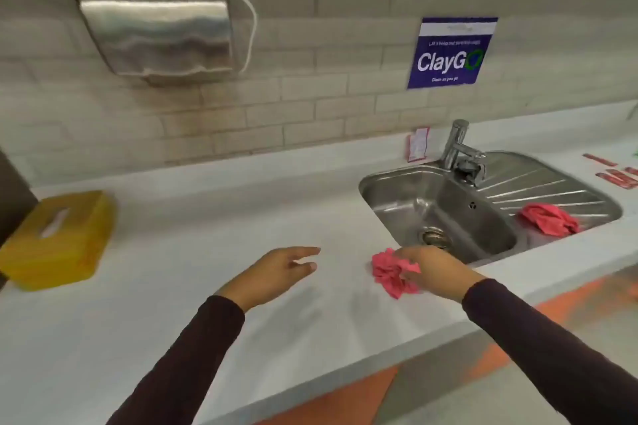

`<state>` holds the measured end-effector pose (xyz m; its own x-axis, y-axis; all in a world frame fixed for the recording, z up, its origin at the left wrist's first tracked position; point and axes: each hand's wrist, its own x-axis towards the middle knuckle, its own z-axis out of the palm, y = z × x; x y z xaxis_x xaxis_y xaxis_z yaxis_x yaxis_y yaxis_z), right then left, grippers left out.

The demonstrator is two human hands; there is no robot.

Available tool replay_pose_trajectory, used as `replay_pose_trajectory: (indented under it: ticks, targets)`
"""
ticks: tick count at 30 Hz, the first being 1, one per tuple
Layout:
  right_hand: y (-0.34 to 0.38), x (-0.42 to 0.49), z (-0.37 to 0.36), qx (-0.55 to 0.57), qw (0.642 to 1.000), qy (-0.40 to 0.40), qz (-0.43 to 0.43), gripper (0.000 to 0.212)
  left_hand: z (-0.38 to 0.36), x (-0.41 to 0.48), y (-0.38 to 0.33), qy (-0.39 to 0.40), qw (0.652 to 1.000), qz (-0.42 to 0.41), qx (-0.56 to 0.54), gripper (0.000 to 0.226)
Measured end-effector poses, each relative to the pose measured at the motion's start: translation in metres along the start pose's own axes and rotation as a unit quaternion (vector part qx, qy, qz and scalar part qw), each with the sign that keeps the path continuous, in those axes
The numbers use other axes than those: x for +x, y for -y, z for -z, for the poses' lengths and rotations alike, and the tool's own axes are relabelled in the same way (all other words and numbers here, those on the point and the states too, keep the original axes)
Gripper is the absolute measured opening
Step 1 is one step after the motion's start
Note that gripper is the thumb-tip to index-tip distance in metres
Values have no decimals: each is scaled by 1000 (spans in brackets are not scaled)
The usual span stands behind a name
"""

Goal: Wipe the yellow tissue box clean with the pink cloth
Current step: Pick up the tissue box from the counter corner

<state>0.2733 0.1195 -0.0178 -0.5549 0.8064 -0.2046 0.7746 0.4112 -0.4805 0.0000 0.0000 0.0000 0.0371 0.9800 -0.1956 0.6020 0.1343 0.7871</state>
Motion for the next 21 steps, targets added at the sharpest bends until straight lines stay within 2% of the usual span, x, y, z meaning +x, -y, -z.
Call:
replay_pose_trajectory:
  ticks: [4,8,11,14,19,21]
  targets:
    - [-53,5,-19,-47,996,-76,-2,17,-43,16,0,-32,997,41,-63,34]
    - [-77,20,-39,51,992,-107,-29,4,-71,24,-1,-62,991,63,-100,32]
    - [-84,35,-51,80,988,-121,-57,17,-77,25,1,-78,988,85,-103,30]
    - [-85,43,-59,23,984,-169,-59,14,-75,19,6,-101,984,101,-104,30]
    - [-60,60,-37,-113,974,-198,-2,21,-60,10,17,-130,980,110,-106,29]
    - [-34,64,-22,-60,978,-196,36,22,-50,6,23,-144,977,107,-113,28]
